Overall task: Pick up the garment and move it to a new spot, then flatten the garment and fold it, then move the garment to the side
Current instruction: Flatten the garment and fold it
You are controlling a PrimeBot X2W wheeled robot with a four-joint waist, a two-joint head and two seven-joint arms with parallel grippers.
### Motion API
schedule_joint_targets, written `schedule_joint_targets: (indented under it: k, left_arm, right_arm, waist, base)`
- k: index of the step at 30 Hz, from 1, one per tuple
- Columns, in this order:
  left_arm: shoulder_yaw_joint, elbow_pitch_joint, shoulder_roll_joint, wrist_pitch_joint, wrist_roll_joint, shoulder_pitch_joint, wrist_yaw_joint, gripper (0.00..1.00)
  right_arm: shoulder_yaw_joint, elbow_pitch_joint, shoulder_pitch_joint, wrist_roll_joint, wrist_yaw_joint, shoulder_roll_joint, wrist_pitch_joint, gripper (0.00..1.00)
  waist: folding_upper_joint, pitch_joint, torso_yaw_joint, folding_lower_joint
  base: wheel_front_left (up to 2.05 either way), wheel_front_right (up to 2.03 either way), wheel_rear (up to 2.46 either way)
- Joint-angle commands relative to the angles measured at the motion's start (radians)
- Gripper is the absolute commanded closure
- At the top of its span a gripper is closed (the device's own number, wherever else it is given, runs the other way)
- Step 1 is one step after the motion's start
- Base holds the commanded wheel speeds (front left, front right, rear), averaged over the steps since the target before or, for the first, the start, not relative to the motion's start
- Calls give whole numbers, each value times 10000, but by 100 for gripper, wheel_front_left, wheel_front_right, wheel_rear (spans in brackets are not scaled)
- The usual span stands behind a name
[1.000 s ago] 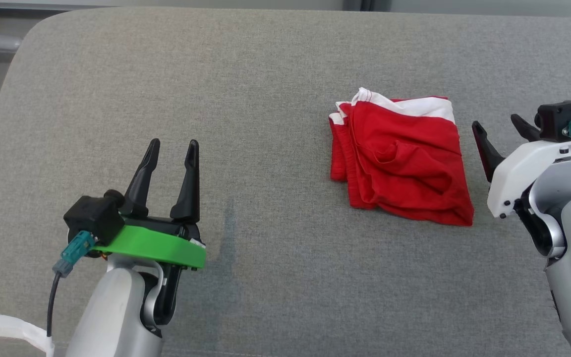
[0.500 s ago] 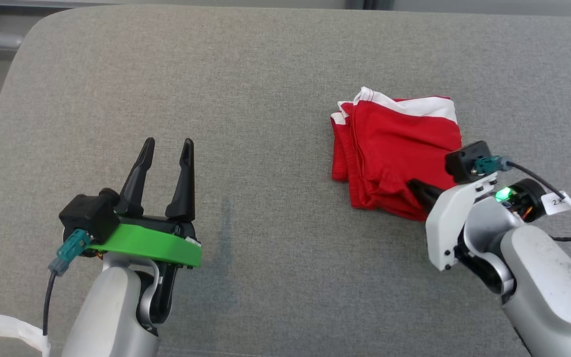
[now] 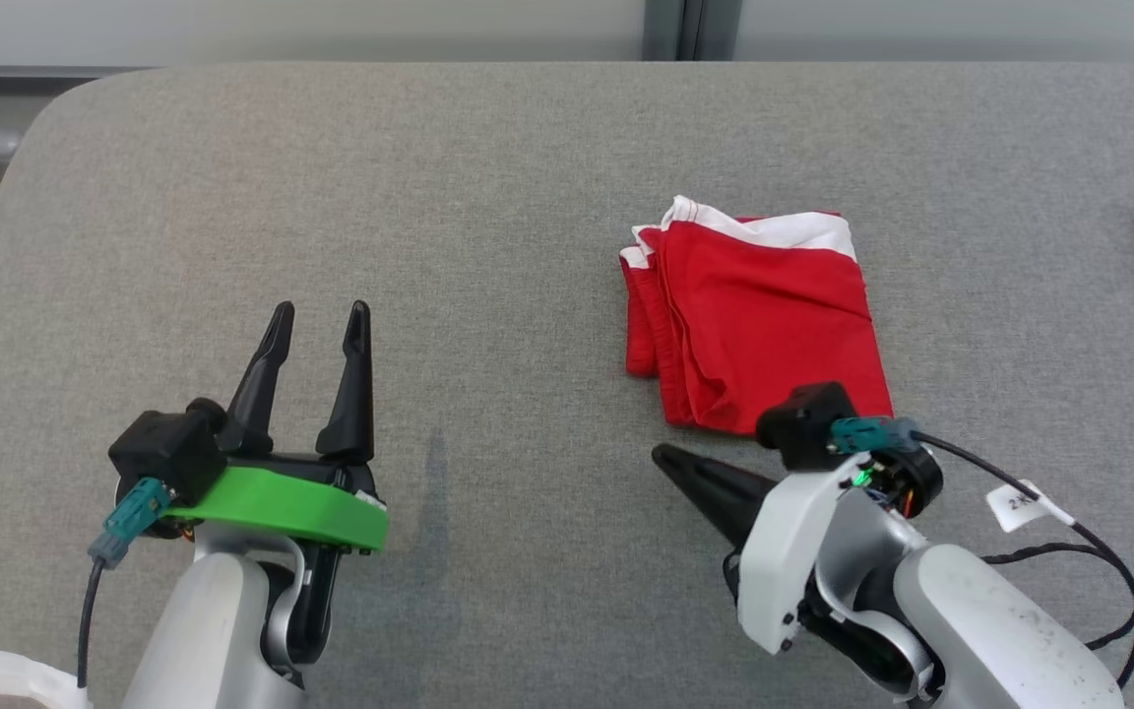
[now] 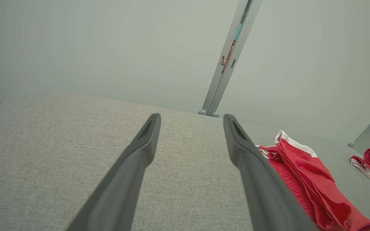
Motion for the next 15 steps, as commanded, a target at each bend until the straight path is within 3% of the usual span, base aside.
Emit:
schedule_joint_targets:
  k: [1, 2, 8, 15]
  left_arm:
    - [76, 31, 97, -24, 33, 188, -28, 0]
    - [117, 47, 105, -26, 44, 247, -28, 0]
    - [379, 113, 146, -26, 128, 659, -28, 0]
    - [737, 72, 198, -24, 416, 1127, -28, 0]
  right_arm:
    - [-367, -118, 190, -165, -7, 71, -493, 76]
    - [-733, -187, 272, -343, -7, 184, -954, 0]
    - [-3160, -309, 1094, -1636, -6, 813, -3228, 0]
    - [-5354, 93, 1668, -2668, -6, 1177, -4278, 0]
  waist:
    - [0, -249, -180, 0]
    - [0, -343, -220, 0]
    - [0, -894, -433, 0]
    - [0, -1345, -652, 0]
  base:
    - [0, 0, 0]
    - [0, 0, 0]
    - [0, 0, 0]
    - [0, 0, 0]
